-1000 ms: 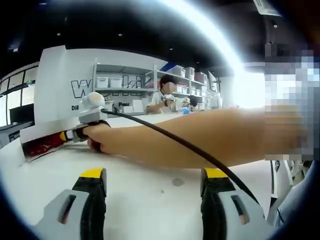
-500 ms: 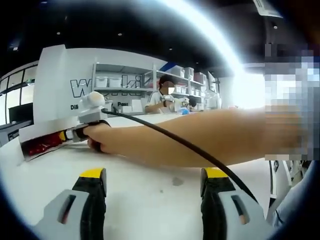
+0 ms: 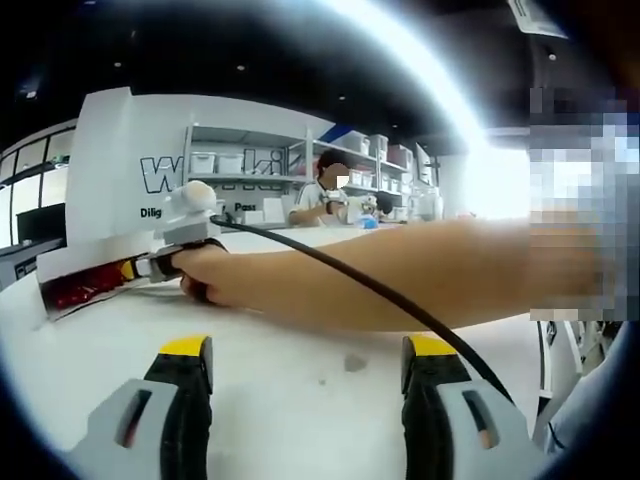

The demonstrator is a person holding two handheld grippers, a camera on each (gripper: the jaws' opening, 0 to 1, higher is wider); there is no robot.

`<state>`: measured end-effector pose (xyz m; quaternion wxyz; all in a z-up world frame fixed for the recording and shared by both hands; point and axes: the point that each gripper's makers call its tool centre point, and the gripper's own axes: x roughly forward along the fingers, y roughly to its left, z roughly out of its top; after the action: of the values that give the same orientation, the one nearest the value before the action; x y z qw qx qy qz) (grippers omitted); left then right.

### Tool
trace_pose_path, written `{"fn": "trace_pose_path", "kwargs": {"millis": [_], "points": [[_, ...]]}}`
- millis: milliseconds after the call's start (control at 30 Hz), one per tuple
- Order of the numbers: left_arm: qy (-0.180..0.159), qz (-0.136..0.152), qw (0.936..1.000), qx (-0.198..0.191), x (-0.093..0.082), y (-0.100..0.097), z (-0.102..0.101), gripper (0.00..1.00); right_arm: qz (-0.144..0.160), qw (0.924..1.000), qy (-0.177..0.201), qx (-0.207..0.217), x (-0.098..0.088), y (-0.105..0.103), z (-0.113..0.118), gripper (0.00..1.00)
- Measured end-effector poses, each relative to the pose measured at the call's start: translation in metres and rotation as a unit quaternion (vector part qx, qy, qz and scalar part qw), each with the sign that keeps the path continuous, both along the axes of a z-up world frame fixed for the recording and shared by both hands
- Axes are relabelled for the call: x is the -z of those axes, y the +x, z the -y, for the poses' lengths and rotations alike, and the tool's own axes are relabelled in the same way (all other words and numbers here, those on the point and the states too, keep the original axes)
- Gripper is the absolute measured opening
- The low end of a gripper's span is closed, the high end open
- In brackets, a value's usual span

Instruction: Tear open the coffee pouch, take out the coffee, and pour the coffee from the pouch into the cup

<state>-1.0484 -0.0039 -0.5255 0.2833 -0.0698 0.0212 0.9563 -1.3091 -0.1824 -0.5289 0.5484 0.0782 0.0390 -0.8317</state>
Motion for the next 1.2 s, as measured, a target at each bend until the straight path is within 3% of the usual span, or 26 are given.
{"fn": "trace_pose_path", "kwargs": {"millis": [1200], "points": [[0.002,0.007,1.0000,-0.002,0.002,-0.001,0.000,0.79,-0.001,1.0000,0.001,0.004,0.001,0.010,-0.014,0.02]]}}
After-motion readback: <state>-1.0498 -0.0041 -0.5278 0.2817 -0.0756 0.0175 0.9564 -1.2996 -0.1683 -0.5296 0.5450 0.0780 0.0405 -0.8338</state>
